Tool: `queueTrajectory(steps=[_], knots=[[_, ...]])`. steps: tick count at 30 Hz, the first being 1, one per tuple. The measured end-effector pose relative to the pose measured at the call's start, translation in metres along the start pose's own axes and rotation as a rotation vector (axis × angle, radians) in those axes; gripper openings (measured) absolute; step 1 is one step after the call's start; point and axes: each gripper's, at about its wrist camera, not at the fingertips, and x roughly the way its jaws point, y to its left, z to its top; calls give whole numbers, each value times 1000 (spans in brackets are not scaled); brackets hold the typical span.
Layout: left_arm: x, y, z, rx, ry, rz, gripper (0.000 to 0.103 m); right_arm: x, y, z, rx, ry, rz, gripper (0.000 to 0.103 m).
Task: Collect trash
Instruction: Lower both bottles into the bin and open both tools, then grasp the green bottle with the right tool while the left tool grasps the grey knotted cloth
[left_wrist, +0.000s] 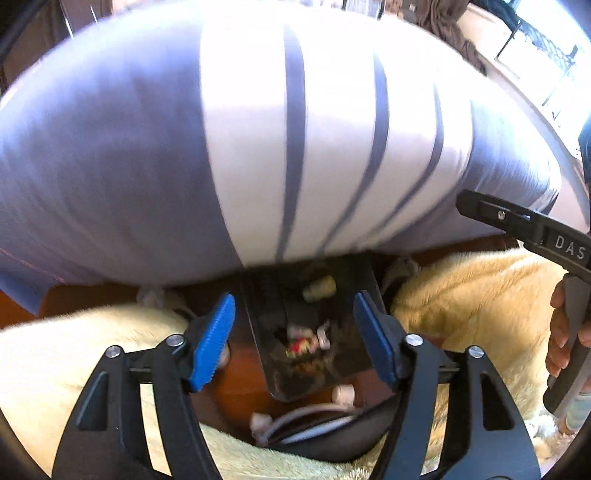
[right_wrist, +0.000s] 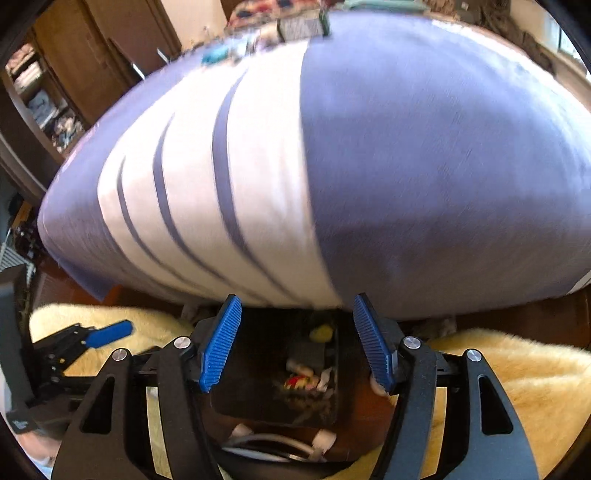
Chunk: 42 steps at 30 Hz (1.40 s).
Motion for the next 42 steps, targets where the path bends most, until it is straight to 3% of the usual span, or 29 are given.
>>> queueTrajectory(steps=[6,16,22,31,35,39,42], knots=[[-39,8,50,10,-141,43,75,-26,-4,48,-31,-113,-30,64],[-32,22,142,22,-219,106,75,-6,-15,125,-30,-156,-63,64],[-13,28,186,24,-223,84,75,18,-13,167,-46,-159,-77,64],[20,7,235,79,-201,56,75,61,-16,227,-72,-121,-93,64],[30,3,250,80,-192,36,75,78,-14,246,-98,-113,-81,82],[40,2,266,90,-188,21,74,89,-11,259,-137,-119,-94,83],[48,1,278,100,-188,2,67,96,-9,264,-160,-113,-63,83]])
